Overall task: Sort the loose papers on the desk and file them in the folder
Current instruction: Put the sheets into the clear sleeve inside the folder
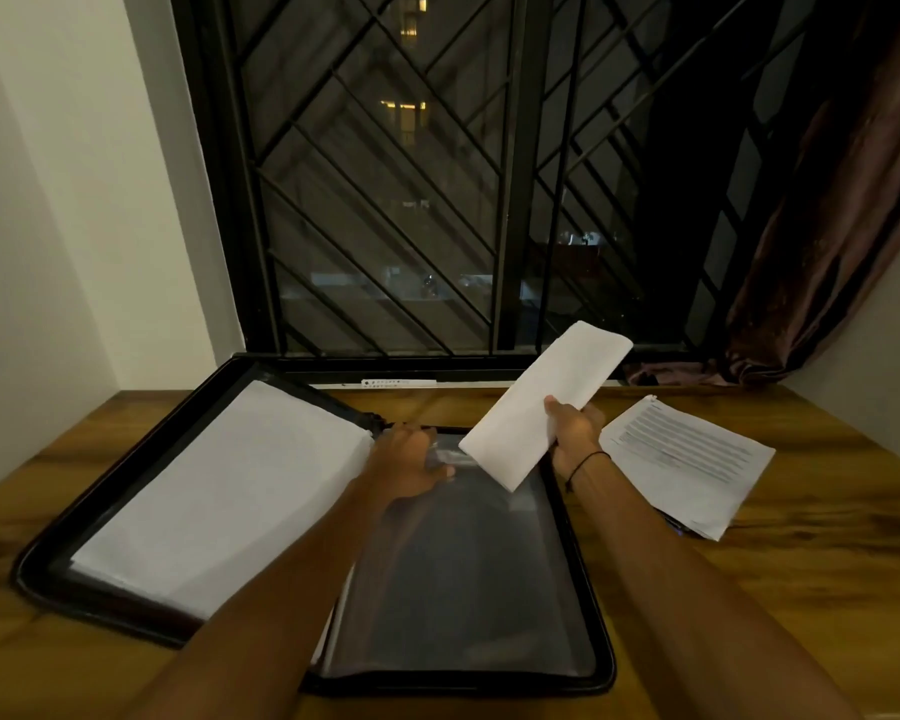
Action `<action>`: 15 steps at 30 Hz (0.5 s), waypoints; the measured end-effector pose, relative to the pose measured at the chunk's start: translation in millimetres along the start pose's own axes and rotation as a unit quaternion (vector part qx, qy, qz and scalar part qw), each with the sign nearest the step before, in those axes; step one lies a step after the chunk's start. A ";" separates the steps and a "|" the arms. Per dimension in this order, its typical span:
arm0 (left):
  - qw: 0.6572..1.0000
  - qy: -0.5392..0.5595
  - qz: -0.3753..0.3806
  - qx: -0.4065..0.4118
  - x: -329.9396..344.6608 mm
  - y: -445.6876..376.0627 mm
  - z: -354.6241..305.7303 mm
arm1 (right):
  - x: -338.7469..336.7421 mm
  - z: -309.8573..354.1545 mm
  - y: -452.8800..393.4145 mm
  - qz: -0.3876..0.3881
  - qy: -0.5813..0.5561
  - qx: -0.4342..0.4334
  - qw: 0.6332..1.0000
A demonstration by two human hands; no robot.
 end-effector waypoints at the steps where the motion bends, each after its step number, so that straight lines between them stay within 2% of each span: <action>1: 1.000 0.003 -0.013 -0.001 -1.0 -2.1 2.3 | -0.1 2.1 -0.4 0.000 -0.008 -0.006 1.000; 5: 0.997 0.064 -0.045 0.000 0.0 -10.5 11.6 | 3.2 14.8 -3.8 -0.006 -0.032 -0.021 0.999; 8: 0.990 0.134 -0.037 0.012 7.7 -17.3 16.1 | 10.8 26.6 -9.5 -0.005 -0.049 -0.029 0.998; 12: 0.971 0.233 -0.037 0.031 10.5 -25.5 18.8 | 29.7 42.0 -18.7 0.001 -0.061 -0.041 0.997; 15: 0.956 0.284 -0.071 0.022 0.2 -28.1 14.8 | 50.2 46.7 -23.8 0.014 -0.063 -0.048 0.997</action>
Point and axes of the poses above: each hand's wrist, its own y-axis away from the middle knuckle, its own x-axis out of the palm, z = x × y, the point moved 5 cm from there along -y, towards the middle knuckle, and after that the axes turned 4 degrees about x, right-handed, at the moved point
